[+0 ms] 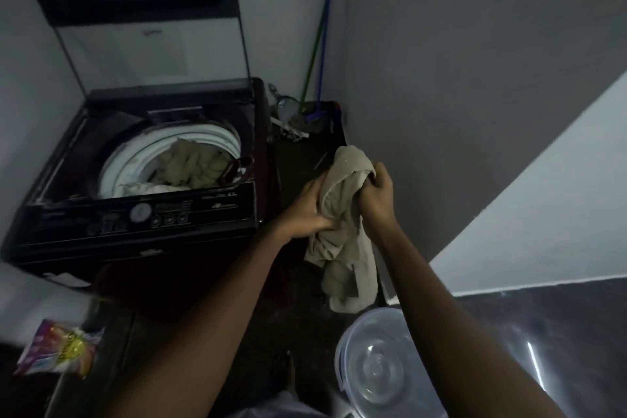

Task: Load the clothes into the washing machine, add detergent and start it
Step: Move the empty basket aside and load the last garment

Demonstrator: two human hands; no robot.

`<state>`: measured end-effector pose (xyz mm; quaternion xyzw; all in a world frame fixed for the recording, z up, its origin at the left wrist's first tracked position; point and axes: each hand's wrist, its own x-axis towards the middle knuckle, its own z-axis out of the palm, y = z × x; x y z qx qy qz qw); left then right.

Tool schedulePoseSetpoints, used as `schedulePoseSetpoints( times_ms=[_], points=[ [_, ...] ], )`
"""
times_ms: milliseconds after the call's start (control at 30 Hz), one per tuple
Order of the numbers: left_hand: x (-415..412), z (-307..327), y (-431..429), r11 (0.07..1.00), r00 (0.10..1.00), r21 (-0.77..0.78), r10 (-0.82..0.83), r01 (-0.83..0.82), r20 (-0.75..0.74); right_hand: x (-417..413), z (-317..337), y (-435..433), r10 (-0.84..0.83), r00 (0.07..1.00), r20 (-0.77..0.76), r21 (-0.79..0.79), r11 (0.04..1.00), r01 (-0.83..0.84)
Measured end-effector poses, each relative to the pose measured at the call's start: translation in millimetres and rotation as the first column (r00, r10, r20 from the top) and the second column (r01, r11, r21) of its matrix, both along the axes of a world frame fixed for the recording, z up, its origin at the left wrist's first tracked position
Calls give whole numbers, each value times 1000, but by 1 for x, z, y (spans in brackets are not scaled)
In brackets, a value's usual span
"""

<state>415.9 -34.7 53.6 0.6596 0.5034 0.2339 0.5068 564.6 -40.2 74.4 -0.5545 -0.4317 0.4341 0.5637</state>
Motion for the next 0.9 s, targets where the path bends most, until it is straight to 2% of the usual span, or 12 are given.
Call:
schedulePoseSetpoints(
  times_ms=[67,167,267,367,500,567,600,667,733,767,900],
  points=[
    [-12,13,0,1000,993,-13,10,-9,115,-20,16,14,12,998,-56,6,1000,-11],
    [-36,33,8,985,967,1,168,-172,189,-54,41,36,32,992,-121,34,999,-28],
    [-74,55,30,934,903,34,335,-356,269,-97,67,56,55,980,-192,112,993,-33],
    [-121,78,54,902,863,51,393,-429,316,-144,81,81,106,969,-222,166,984,-70],
    [-192,96,91,849,772,-13,487,-529,409,-203,91,107,183,975,-127,134,977,-166],
    [-226,101,108,806,692,-74,547,-588,471,-220,87,115,254,966,37,67,964,-256],
    [-241,102,116,787,654,-99,570,-609,498,-226,80,119,323,936,143,0,945,-326],
    [-268,103,131,757,601,-128,599,-641,529,-239,63,122,506,828,242,-181,862,-474],
    [-290,99,142,754,598,-101,588,-649,545,-257,41,127,641,717,275,-304,765,-567],
    [-299,95,148,760,619,-66,572,-646,538,-266,30,132,660,685,308,-330,750,-574],
    [-329,78,160,760,699,66,556,-647,449,-292,12,156,546,694,469,-344,837,-426]
  ],
)
